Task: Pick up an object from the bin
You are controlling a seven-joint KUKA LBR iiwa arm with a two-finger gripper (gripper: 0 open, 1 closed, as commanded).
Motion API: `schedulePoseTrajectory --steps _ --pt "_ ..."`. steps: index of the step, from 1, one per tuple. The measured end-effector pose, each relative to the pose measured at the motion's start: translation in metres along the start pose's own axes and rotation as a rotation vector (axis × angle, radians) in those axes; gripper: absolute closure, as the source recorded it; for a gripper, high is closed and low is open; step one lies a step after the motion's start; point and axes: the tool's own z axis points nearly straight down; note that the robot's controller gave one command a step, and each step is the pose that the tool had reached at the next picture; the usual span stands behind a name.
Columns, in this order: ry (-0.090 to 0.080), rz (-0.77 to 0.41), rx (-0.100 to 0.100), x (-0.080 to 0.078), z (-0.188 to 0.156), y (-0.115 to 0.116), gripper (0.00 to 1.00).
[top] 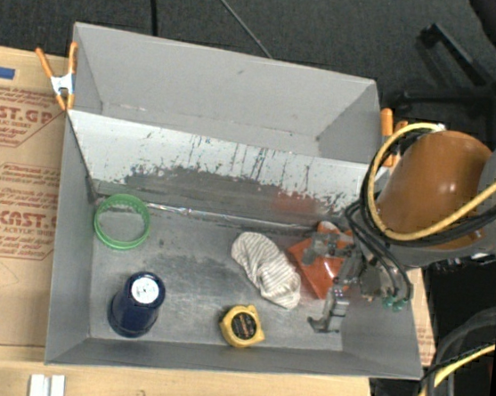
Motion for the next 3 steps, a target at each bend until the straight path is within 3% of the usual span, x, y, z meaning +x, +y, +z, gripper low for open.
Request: schedulePoseTrajectory --steps 1,2,3 --pt "-0.008 -0.001 0.001 -0.002 -0.004 0.0 0.0" --pt "-0.013 0.056 -0.001 -0.036 0.037 0.014 0.0" --pt "-0.008 0.139 -0.001 -0.049 0.102 0.036 1.0"
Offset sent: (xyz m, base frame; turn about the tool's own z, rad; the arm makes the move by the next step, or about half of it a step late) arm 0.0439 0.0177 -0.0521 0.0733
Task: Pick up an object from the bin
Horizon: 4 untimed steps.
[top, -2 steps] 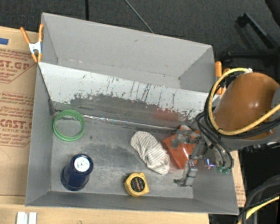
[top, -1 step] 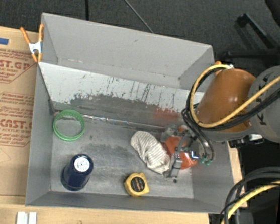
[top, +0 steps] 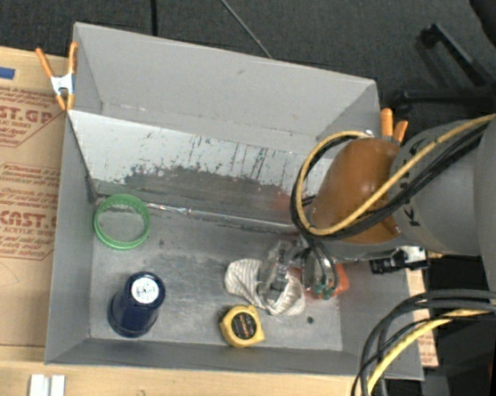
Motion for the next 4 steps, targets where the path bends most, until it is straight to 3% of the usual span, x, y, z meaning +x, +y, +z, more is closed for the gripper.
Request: schedulePoseTrajectory --steps 1,2,3,4 --pt "0.0 0.0 0.001 0.0 0.0 -0.0002 0.0" --pt "0.0 0.001 0.001 -0.0001 0.0 -0.0004 1.0" --pt "0.0 0.001 0.001 0.0 0.0 -0.0005 0.0" --pt "0.0 0.001 0.002 -0.0001 0.0 -0.0005 1.0"
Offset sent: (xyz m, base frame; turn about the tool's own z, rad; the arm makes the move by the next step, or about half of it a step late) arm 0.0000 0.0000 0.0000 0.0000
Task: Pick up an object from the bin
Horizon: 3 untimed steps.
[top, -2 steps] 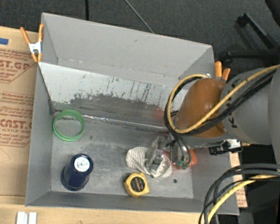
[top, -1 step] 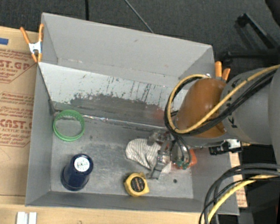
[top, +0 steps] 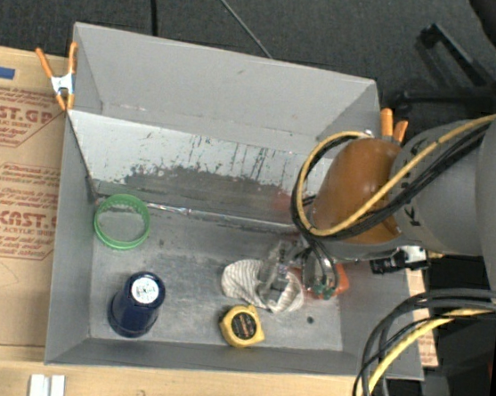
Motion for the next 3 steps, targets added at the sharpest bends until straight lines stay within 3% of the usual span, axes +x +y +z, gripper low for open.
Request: schedulePoseTrajectory --steps 1,2,3 --pt "0.0 0.0 0.0 0.0 0.0 0.0 1.0" --pt "-0.003 -0.106 -0.001 -0.001 0.018 0.026 0.0" --pt "-0.002 -0.105 -0.001 0.0 0.018 0.025 1.0"
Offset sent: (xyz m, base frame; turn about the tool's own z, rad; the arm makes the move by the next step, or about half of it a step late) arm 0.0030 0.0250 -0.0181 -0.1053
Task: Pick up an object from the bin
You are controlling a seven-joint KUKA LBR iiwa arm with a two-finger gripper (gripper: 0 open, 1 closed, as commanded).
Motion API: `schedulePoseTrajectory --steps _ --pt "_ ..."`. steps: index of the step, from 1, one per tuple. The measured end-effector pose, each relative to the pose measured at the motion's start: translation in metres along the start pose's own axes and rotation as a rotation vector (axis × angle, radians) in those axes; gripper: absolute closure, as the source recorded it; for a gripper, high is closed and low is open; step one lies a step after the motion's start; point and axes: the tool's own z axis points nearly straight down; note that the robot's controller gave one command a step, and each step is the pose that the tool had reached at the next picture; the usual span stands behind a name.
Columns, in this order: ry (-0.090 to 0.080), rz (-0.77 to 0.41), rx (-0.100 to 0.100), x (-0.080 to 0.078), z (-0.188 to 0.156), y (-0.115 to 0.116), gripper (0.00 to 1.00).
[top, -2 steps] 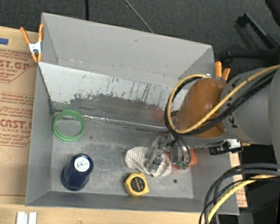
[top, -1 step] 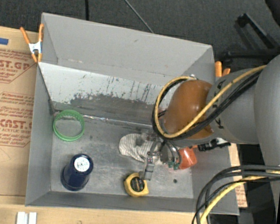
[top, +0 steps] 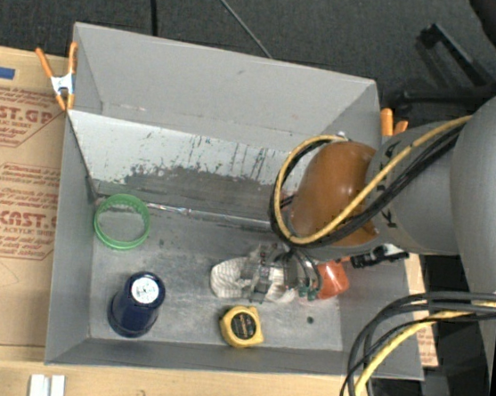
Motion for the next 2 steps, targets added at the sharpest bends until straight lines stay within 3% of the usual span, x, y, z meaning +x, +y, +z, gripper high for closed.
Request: schedulePoseTrajectory --steps 1,2 --pt "0.0 0.0 0.0 0.0 0.0 0.0 1.0" --pt "0.0 0.013 -0.001 -0.021 -0.119 -0.004 1.0"
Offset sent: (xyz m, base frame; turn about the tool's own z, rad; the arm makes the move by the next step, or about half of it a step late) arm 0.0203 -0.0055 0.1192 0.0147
